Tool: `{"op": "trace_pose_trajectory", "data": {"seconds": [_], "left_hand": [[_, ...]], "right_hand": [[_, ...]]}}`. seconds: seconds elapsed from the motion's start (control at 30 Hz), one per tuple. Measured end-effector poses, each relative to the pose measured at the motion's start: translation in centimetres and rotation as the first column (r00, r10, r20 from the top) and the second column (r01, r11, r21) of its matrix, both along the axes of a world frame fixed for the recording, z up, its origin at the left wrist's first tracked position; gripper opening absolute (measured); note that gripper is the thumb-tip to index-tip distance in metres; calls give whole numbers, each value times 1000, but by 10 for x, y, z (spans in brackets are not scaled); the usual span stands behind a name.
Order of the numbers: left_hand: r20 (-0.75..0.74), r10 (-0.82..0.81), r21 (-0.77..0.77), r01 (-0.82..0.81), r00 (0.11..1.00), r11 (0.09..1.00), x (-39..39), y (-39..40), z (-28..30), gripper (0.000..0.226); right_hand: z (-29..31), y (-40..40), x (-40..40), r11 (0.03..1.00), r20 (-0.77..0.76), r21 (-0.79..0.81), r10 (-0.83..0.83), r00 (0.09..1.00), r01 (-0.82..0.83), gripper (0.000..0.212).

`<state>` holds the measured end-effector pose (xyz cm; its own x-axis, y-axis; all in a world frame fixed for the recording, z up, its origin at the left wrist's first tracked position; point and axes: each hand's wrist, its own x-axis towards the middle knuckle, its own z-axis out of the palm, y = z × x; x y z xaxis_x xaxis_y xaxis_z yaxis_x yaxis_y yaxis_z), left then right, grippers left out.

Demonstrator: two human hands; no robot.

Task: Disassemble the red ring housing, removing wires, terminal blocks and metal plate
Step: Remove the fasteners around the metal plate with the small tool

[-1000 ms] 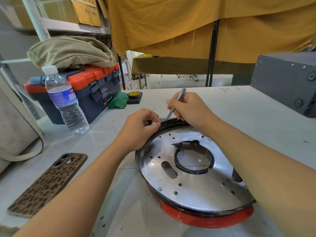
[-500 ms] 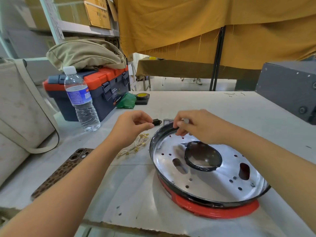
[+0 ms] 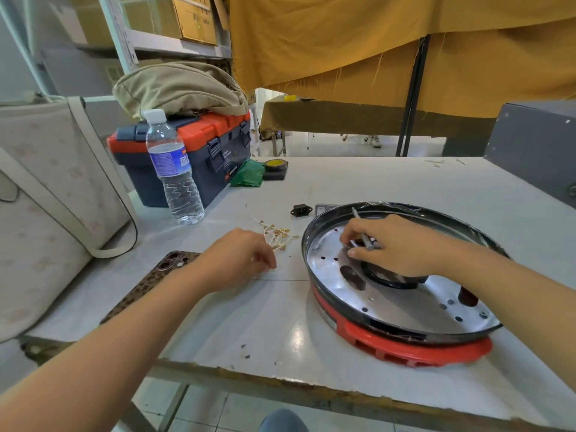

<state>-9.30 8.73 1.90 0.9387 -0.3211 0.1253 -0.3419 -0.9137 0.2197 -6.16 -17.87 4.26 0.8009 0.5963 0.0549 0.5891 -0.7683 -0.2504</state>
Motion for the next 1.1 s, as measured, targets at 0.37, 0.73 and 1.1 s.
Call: {"op": "trace_pose_trajectory", "data": {"seconds": [0.37,0.73,1.1], "left_hand": [[-24,43,-50,-44,999,998,-4,-2,4,19],[-336,51,-637,-267,940,723,-6,-49,25,20],[-355,150,-658,-361,923,661,8,-68,24,20]], "right_hand": [[-2,-1,-1,1000,14,2,-22,1000,22,22],[6,1,-6,999,-92,30,-32,995,35,27],[21,-2,-9,830,-392,528,52,919,179,25]]}}
